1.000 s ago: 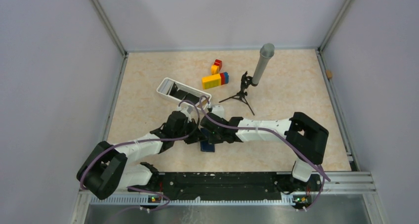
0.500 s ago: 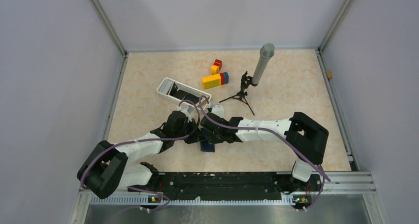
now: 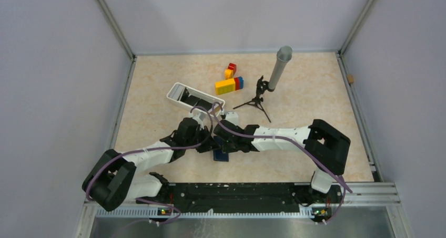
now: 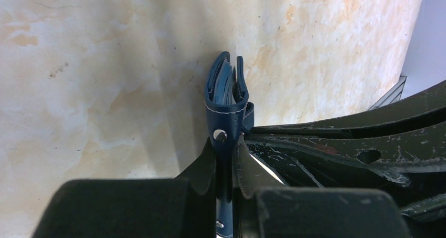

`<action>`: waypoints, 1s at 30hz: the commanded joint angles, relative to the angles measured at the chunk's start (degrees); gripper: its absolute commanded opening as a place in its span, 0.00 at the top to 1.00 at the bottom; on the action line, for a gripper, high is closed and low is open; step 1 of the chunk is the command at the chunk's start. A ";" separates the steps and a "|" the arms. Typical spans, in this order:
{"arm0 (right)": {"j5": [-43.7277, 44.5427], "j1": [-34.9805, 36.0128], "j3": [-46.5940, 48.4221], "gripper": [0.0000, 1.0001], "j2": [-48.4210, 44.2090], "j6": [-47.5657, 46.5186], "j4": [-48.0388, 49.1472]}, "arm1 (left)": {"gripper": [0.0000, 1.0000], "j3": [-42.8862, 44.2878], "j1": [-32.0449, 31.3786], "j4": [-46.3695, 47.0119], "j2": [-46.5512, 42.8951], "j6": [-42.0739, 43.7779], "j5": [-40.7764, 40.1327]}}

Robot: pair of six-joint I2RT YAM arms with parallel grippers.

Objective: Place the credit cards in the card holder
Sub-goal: Close the card holder at the center of the board.

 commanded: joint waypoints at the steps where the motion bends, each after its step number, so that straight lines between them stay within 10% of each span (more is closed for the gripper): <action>1: -0.87 0.32 0.05 1.00 -1.90 0.23 7.63 | 1.00 0.70 -0.05 -0.15 1.34 2.60 -1.16; 30: -4.53 0.00 -2.08 1.00 -1.27 0.22 13.34 | 1.00 0.53 0.13 0.27 2.12 2.64 -0.64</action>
